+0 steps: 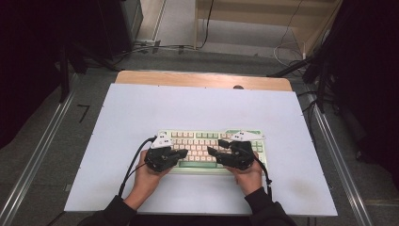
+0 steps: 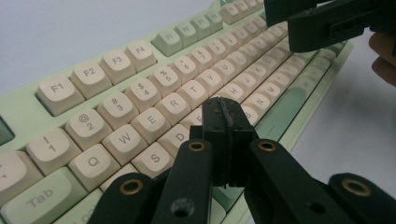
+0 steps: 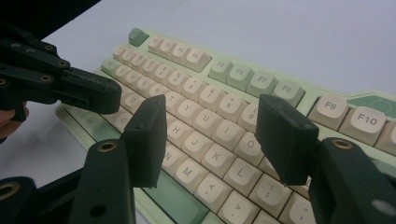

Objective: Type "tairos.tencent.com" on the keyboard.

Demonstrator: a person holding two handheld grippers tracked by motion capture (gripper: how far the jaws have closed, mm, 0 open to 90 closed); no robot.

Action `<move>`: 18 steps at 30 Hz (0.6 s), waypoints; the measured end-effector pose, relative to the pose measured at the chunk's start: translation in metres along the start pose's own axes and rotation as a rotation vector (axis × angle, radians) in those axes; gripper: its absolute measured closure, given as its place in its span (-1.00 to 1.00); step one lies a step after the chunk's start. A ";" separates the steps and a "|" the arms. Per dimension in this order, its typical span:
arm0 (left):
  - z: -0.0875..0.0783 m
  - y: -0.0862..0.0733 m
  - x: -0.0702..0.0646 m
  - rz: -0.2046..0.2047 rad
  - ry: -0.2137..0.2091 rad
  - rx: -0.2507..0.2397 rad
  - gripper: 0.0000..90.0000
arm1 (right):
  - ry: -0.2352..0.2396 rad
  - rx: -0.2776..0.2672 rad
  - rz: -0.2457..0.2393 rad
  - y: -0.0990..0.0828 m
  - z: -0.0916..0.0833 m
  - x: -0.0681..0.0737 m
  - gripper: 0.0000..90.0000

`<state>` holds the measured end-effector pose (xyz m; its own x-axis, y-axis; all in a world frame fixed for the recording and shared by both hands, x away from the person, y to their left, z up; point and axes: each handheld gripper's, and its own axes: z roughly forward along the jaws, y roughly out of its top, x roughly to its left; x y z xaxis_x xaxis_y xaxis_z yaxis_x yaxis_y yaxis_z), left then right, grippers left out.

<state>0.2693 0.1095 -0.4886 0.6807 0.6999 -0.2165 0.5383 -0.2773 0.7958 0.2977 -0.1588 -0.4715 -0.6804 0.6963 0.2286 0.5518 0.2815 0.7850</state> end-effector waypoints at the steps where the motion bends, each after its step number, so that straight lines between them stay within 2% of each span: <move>1: 0.001 0.000 -0.001 0.003 0.003 0.006 1.00 | 0.000 0.002 -0.001 0.000 0.000 0.000 -0.07; 12: 0.006 -0.002 -0.003 0.017 0.015 0.035 1.00 | 0.002 0.005 0.000 0.000 0.000 0.000 -0.06; 15: 0.009 -0.003 -0.004 0.025 0.017 0.059 1.00 | 0.001 0.008 -0.004 -0.001 0.001 0.000 -0.05; 18: 0.008 -0.002 -0.004 0.024 0.017 0.051 1.00 | 0.001 0.009 -0.003 -0.001 0.001 0.000 -0.05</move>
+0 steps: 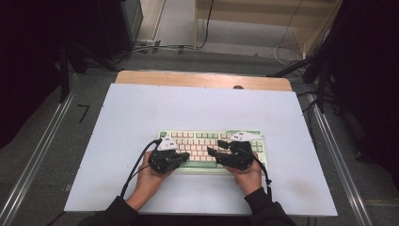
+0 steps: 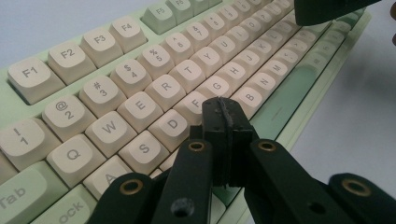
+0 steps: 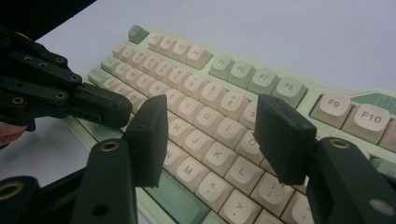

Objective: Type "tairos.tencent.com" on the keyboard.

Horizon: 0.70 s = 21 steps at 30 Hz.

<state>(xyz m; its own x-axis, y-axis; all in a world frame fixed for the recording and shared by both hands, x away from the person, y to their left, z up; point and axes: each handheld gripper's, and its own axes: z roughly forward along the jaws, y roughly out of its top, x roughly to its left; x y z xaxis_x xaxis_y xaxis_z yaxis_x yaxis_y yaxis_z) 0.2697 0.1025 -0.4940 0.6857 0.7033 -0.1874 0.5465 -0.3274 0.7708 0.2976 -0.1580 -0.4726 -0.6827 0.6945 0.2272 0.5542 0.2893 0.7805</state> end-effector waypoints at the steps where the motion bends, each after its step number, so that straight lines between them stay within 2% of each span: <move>1: -0.002 0.001 0.001 -0.008 -0.004 -0.017 1.00 | -0.001 -0.001 0.001 0.000 0.000 0.000 -0.04; 5: -0.013 0.003 0.005 -0.037 -0.003 -0.100 0.99 | 0.000 -0.008 0.003 0.000 -0.001 0.000 -0.04; 8: -0.016 0.003 0.009 -0.058 0.023 -0.144 0.68 | -0.002 -0.008 0.003 0.000 -0.001 -0.001 -0.04; 13: -0.016 0.002 0.018 -0.104 0.042 -0.162 0.32 | -0.004 -0.005 0.006 0.000 -0.001 -0.001 -0.04; 17: -0.017 0.002 0.022 -0.118 0.095 -0.183 -0.09 | -0.004 -0.004 0.004 0.000 -0.001 -0.001 -0.04; 21: -0.017 0.001 0.025 -0.128 0.119 -0.186 -0.18 | -0.004 -0.003 0.004 0.000 -0.001 -0.001 -0.04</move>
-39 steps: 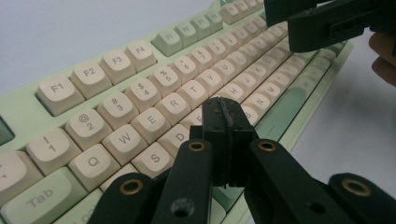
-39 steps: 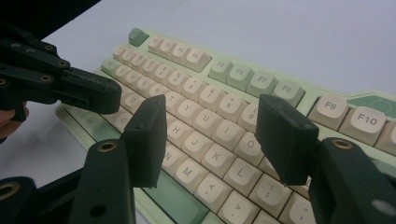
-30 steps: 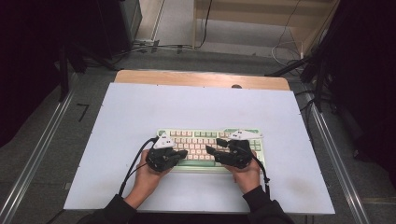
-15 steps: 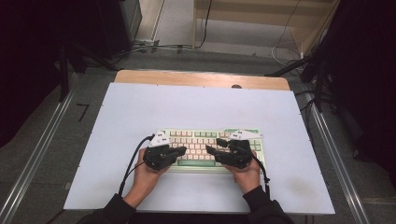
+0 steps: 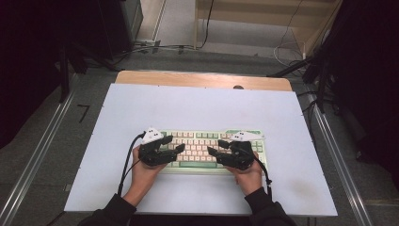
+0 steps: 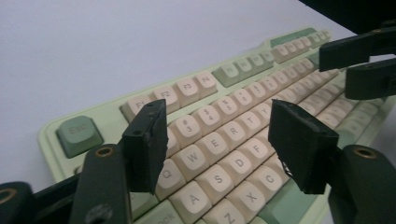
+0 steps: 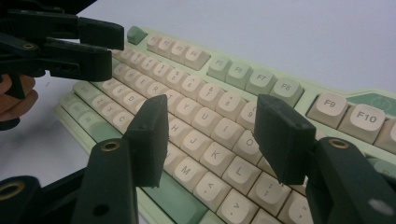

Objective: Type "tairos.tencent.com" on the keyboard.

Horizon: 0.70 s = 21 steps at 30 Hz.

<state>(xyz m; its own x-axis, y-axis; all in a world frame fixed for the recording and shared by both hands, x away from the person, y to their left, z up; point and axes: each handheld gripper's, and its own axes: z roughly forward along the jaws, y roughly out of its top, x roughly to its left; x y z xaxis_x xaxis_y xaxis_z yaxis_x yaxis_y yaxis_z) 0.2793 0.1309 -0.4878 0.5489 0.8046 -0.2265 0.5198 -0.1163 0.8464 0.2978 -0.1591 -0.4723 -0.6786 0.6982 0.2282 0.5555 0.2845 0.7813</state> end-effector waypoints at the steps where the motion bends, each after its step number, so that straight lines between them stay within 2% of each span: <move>1: 0.000 0.000 0.000 0.000 0.003 -0.002 -0.18 | 0.000 0.000 0.000 0.000 0.000 0.000 -0.04; 11: 0.000 0.000 0.003 0.005 0.036 -0.004 -0.21 | 0.002 0.003 -0.003 0.000 0.001 0.000 -0.04; 21: 0.001 -0.001 0.004 0.003 0.043 -0.002 -0.21 | 0.000 0.006 -0.005 -0.001 0.001 0.000 -0.04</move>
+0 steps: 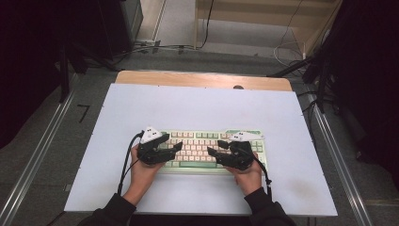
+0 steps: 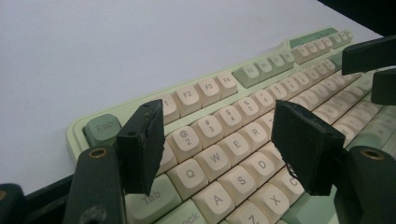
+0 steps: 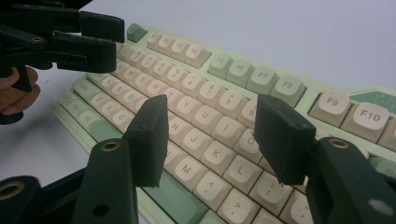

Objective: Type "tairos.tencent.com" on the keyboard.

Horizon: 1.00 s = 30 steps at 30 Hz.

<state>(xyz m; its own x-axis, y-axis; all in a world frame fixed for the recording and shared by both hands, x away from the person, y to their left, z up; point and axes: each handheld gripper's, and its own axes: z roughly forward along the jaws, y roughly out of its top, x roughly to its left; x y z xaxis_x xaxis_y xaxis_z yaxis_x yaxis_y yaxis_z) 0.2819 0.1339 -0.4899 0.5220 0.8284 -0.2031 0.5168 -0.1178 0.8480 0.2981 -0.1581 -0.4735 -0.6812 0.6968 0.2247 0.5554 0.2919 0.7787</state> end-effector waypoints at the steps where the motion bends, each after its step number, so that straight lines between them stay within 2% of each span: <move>1: 0.000 0.000 0.000 -0.002 -0.002 0.000 -0.21 | -0.001 0.001 0.001 0.000 0.000 0.000 -0.04; 6: 0.000 0.000 0.000 -0.001 -0.002 -0.002 -0.20 | 0.001 0.000 0.000 0.000 0.000 0.000 -0.04; 8: 0.000 0.000 -0.001 0.005 -0.001 -0.002 -0.08 | 0.000 0.001 0.001 0.000 0.000 0.000 -0.04; 9: -0.001 0.000 -0.002 0.009 -0.010 -0.005 0.07 | -0.001 0.001 0.001 0.000 0.000 0.000 -0.04; 11: -0.002 0.001 -0.003 0.022 -0.045 -0.008 0.55 | 0.001 0.000 0.002 0.000 0.000 0.000 -0.04; 13: 0.000 0.002 -0.004 0.024 -0.085 0.011 0.95 | 0.001 0.001 0.002 0.000 0.000 0.000 -0.04; 14: 0.001 0.003 -0.006 0.026 -0.089 0.019 1.00 | 0.001 0.002 0.002 0.000 0.000 0.000 -0.04; 18: 0.007 0.004 -0.010 0.052 -0.090 0.057 1.00 | -0.001 0.003 0.000 0.000 0.001 0.001 -0.04; 22: 0.014 0.005 -0.011 0.058 -0.065 0.085 1.00 | -0.001 0.002 0.000 0.000 0.001 0.000 -0.04; 30: 0.018 0.006 -0.008 0.060 -0.055 0.107 1.00 | 0.000 0.004 -0.001 0.000 0.001 0.000 -0.04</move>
<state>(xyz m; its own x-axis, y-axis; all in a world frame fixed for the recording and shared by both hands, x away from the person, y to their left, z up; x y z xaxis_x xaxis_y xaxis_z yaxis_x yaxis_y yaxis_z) 0.2930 0.1165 -0.4918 0.5891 0.7872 -0.1823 0.5514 -0.2266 0.8029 0.2983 -0.1572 -0.4742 -0.6813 0.6969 0.2240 0.5568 0.2947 0.7766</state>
